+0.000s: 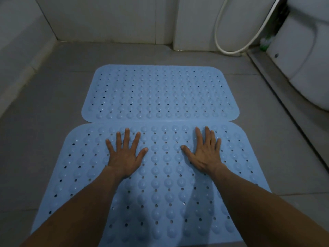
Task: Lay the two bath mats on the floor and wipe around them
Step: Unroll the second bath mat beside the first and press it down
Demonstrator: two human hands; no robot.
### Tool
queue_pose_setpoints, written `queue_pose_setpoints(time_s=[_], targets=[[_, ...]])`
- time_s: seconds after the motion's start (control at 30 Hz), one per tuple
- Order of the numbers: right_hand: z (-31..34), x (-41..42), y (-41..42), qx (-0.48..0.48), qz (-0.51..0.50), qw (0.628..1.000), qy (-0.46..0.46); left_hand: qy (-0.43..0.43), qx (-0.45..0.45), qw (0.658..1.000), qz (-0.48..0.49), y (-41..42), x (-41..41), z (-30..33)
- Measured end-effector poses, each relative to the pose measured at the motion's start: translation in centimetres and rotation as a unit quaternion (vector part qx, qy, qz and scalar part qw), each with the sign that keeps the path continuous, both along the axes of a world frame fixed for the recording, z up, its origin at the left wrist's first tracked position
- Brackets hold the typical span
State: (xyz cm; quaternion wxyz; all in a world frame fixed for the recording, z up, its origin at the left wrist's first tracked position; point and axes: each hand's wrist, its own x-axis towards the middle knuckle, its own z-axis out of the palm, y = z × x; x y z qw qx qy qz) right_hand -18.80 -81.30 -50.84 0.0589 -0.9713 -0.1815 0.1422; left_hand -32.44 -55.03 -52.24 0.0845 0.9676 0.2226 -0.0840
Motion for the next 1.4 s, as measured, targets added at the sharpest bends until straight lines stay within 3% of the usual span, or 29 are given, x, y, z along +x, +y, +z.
queue_pose_setpoints(time_s=[1.4], targets=[[0.6,0.4,-1.9,-0.045,-0.006,0.999,0.012,-0.022,0.020,0.999,-0.011,-1.8,0.7,-0.2]])
